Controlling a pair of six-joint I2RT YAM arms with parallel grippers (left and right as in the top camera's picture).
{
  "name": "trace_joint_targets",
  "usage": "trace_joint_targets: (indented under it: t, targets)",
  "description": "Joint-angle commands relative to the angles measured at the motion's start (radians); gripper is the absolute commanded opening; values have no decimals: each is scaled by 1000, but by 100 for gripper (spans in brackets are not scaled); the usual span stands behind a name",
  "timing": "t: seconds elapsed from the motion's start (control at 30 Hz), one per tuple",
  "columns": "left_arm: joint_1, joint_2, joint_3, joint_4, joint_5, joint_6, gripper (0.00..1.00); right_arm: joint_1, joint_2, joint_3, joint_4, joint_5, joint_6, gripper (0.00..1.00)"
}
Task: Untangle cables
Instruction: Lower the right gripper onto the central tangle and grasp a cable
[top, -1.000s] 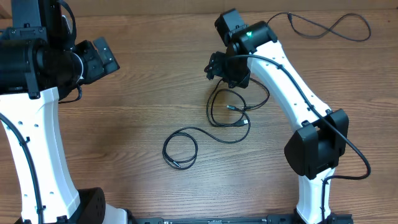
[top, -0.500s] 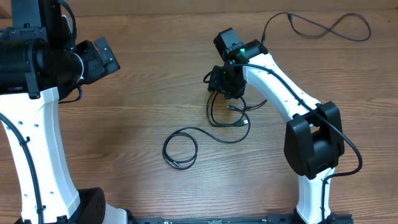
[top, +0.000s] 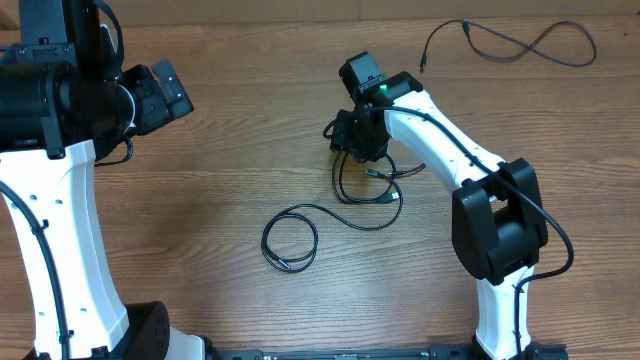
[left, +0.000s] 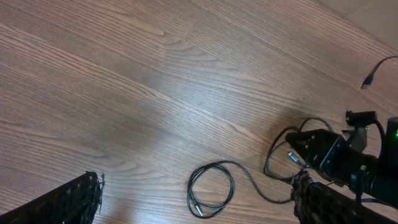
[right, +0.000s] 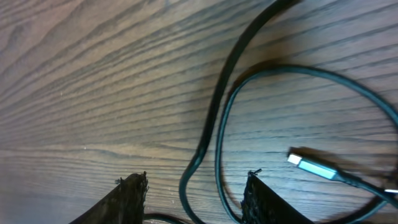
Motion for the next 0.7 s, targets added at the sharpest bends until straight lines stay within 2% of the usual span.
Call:
trace_joint_targets:
  t: [0.0,0.27,0.57,0.67]
  targets:
    - [-8,-3,13,-2,10,19,100,21,6,-9,13,-11,-11,50]
    - [-8,-3,13,-2,10,20,99,37,7,-10,15,115,47,46]
    - [-8,-3,13,-2,10,23,100,37,7,-67,40,113,69,46]
    - [-8,-3,13,-2,10,23,100,37,7,-74,68,82,68,41]
